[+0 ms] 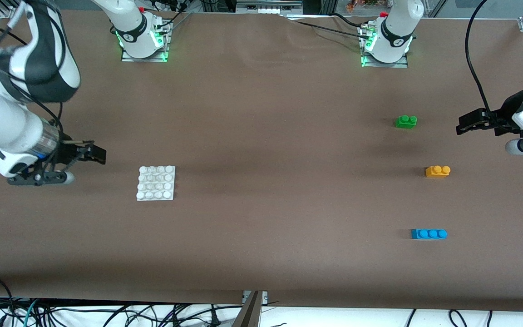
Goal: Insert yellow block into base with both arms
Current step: 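Reach the right gripper down and grasp the white base plate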
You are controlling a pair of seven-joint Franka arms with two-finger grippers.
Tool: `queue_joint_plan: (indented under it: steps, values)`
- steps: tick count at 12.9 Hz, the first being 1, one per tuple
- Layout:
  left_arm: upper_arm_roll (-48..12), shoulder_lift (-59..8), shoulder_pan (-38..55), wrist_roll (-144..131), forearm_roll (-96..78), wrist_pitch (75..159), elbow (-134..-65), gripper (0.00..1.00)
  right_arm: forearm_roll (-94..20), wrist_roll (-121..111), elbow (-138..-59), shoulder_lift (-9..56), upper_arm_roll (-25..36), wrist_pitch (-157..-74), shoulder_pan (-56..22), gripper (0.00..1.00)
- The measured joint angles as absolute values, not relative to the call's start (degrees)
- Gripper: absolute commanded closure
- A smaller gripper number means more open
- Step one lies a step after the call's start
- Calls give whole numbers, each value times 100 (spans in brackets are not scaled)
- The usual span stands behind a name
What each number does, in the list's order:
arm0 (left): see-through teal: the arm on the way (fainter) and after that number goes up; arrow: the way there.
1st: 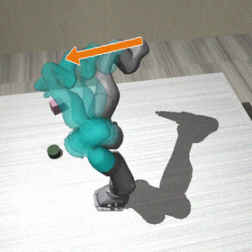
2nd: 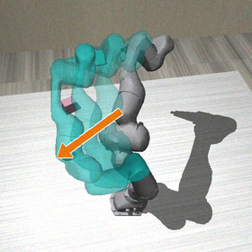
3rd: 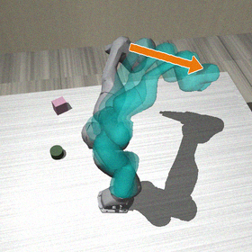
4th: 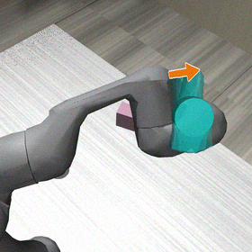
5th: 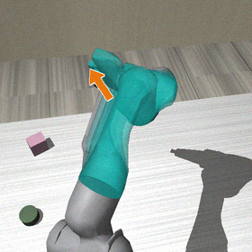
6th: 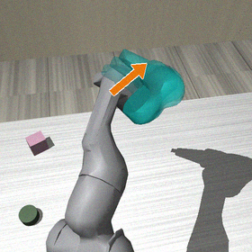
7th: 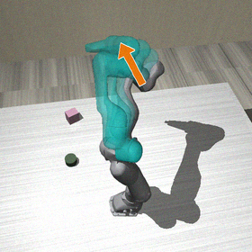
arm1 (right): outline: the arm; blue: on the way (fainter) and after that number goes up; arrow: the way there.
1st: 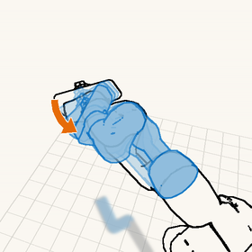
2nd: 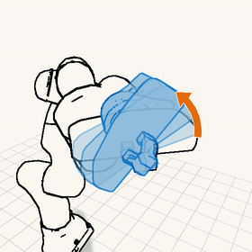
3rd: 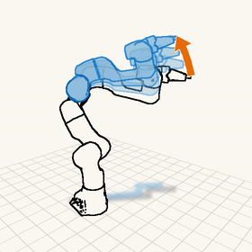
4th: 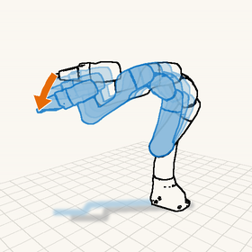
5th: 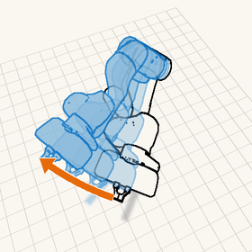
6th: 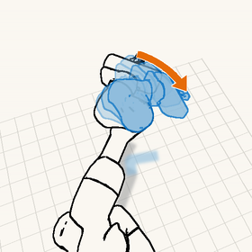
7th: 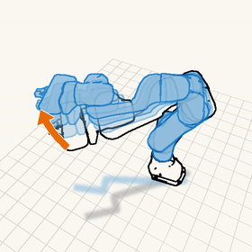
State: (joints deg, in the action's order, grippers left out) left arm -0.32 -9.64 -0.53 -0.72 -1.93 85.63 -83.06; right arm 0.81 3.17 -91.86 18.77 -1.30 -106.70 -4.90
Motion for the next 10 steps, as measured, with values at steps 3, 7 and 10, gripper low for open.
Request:
queue_joint_plan:
  steps: [3,7,10]
  values:
    - [-32,-964,-53,-72,-193,8563,-8307,0,73,327,-9509,2376,-137,-11453,-621,1]
    - [-32,-964,-53,-72,-193,8563,-8307,0,1,344,-9961,2832,-137,-12344,-641,1]
    - [-31,-964,-53,-72,-193,8563,-8307,0,-9,590,-10452,2896,-142,-13054,-684,1]
